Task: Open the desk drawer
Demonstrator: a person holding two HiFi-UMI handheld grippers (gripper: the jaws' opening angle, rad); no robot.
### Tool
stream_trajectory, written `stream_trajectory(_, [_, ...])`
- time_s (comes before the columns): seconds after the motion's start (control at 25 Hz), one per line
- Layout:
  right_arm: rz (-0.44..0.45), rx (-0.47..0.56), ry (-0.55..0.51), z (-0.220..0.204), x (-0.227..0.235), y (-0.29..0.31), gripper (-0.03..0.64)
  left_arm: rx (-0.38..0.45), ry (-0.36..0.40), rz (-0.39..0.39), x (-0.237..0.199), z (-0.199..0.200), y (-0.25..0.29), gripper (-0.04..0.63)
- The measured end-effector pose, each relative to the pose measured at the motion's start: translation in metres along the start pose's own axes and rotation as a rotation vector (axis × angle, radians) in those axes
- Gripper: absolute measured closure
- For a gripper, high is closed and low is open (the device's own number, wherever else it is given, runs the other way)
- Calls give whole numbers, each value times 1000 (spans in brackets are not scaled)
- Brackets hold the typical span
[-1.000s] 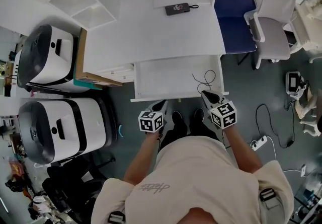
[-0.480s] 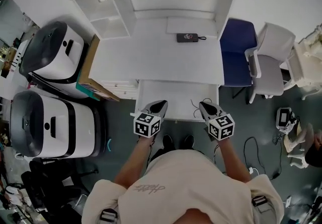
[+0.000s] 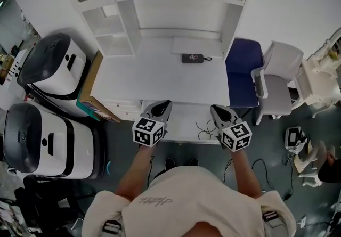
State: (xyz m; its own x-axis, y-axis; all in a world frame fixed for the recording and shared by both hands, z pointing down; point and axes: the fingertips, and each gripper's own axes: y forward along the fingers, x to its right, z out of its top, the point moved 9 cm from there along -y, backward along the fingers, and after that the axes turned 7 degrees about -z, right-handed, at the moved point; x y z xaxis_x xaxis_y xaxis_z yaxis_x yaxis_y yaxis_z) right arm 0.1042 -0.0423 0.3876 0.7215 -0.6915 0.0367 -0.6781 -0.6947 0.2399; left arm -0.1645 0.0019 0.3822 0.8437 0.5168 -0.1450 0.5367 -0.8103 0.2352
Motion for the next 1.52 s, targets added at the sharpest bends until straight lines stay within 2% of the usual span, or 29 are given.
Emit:
stream_trajectory(0.4, [-15,132,-69,65,12,-4,615,102,111,-7,-3,65,3,574])
stream_trajectory(0.84, [-11,281,-106,121,-3,-12,614,197,197,-2,1,121,-9,574])
stream_trajectory(1.0, [-49,321,-150,134,-4,-19,615,215,229,22,2,132,-11,574])
stream_trajectory(1.2, [-96,323,-207,137,-2,-25,614,208,314,93,5,136,-22,574])
stream_trajectory(1.52, [-116,286,-206,123,3,-26,615,172,272,85,1,120,-20,574])
